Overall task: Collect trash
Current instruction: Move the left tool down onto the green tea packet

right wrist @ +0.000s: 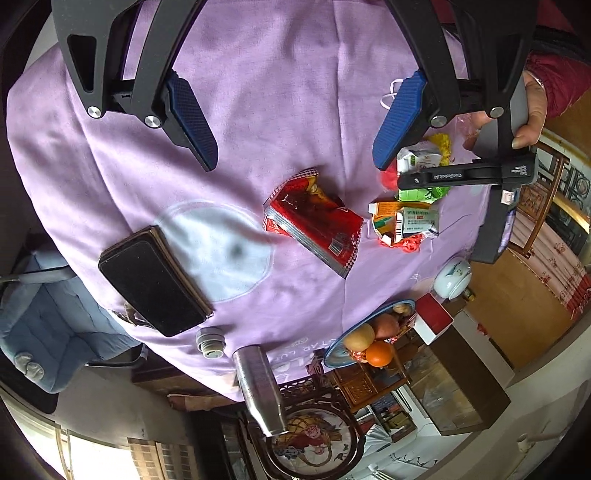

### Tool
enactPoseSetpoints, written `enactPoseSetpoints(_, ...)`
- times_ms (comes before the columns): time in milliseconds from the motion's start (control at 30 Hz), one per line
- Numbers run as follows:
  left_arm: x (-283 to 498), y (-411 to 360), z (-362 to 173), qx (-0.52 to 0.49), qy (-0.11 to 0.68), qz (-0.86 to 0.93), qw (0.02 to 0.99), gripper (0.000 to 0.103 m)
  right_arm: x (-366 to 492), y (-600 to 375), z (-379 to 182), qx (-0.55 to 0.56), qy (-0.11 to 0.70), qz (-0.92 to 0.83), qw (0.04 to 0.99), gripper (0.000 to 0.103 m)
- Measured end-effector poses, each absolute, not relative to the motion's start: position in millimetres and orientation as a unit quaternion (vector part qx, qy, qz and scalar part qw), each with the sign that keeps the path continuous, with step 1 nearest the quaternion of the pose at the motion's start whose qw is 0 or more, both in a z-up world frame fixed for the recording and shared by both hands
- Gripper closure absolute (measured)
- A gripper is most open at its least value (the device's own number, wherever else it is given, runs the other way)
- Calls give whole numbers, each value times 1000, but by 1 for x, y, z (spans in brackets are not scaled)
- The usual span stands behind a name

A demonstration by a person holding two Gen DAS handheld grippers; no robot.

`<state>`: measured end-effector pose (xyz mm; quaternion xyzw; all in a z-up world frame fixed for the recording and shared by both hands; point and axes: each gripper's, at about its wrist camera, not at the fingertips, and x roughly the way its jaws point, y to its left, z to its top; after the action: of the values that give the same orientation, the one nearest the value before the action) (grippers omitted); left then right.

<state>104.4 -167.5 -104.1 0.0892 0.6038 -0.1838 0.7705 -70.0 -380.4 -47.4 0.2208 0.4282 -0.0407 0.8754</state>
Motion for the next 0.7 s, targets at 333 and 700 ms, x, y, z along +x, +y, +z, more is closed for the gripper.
enactPoseSetpoints(333, 94, -142, -55, 51, 567, -203, 797, 62, -32, -374, -51, 207, 435, -7, 876, 19)
enactPoseSetpoints(700, 87, -146, -78, 63, 601, -171, 778, 22, -24, -354, -48, 188, 439, 36, 878, 18)
